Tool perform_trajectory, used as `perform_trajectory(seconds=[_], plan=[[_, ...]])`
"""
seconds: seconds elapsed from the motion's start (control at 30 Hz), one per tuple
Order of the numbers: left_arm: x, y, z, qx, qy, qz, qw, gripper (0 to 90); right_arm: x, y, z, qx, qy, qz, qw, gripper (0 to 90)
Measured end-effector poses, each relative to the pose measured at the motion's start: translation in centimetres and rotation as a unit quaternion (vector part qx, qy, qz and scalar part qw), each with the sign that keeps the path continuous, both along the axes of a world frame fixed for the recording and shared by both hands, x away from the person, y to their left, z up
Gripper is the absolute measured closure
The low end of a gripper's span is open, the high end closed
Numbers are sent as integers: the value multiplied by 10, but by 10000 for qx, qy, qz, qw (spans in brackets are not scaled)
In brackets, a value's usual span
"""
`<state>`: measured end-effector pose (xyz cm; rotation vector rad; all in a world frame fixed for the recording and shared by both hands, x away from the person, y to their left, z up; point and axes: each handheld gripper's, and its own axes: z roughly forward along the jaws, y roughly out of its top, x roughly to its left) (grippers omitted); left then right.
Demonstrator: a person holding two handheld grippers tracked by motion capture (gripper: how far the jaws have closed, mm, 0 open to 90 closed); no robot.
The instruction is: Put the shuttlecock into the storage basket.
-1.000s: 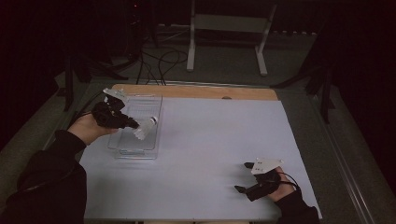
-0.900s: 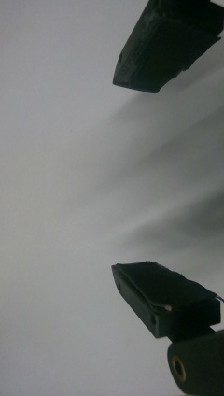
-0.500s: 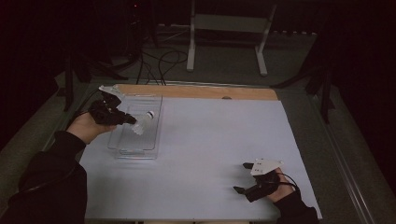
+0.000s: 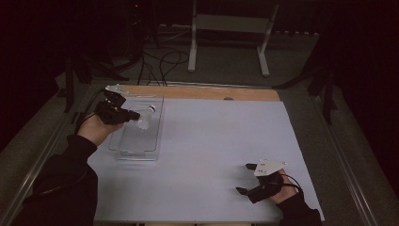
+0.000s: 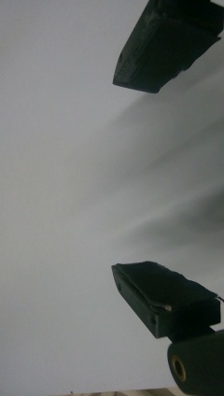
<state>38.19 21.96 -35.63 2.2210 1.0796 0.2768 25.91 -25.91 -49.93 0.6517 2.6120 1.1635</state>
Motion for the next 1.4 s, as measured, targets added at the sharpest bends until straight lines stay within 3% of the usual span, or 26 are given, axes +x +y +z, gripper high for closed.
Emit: perform_trajectory(seconds=[0.2,0.37,0.7,0.83,0.97,1.4], plan=[[-2,-5,0,16,-50,231,9997,900,0,0,-1,-6,20,8,10000,87],[-3,-7,0,29,-131,639,9979,900,0,0,-1,2,47,-4,10000,87],[3,-13,-11,9,-95,1102,9939,900,0,0,-1,26,53,-7,10000,87],[7,-15,-17,67,-19,1209,9926,900,0,0,0,43,62,-2,10000,87],[10,-17,-25,83,40,1139,9935,900,0,0,-1,33,65,3,10000,87],[13,-18,-40,89,99,1234,9923,900,0,1,-2,39,115,6,9999,87]])
